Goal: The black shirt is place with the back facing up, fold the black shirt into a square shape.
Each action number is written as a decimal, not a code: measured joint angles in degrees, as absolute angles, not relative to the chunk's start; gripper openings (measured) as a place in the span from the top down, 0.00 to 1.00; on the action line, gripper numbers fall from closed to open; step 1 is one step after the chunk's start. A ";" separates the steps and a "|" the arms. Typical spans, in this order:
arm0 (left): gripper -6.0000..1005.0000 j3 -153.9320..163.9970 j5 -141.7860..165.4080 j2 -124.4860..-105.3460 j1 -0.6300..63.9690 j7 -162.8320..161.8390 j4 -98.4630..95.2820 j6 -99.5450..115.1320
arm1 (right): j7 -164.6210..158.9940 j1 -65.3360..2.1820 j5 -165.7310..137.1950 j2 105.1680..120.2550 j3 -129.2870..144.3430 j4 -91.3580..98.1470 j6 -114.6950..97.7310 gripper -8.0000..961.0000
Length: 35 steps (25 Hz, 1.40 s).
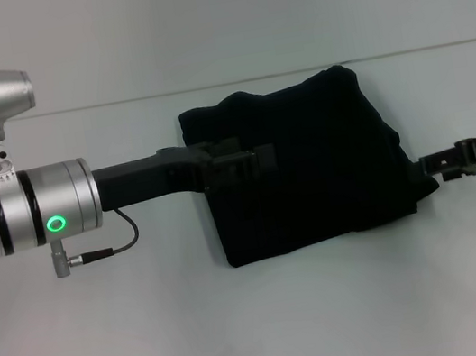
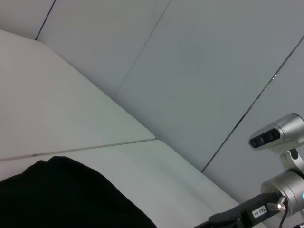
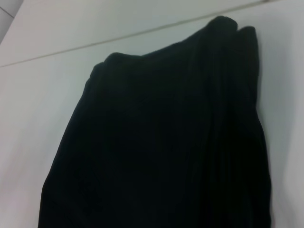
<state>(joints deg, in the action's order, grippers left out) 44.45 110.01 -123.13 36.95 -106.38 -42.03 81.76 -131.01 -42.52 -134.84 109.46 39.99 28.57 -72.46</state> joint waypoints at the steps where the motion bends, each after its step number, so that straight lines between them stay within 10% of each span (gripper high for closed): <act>1: 0.23 44.45 110.04 -123.13 36.94 -106.17 -42.02 81.79 | -131.00 -42.70 -134.84 109.56 39.99 28.54 -72.15 0.22; 18: 0.23 44.48 110.17 -123.22 36.83 -104.91 -41.36 81.48 | -130.61 -45.00 -134.76 111.05 40.17 25.93 -67.55 0.22; 35: 0.23 43.77 110.27 -123.22 36.82 -104.85 -41.40 81.22 | -129.30 -44.53 -134.20 112.02 39.56 25.10 -64.91 0.84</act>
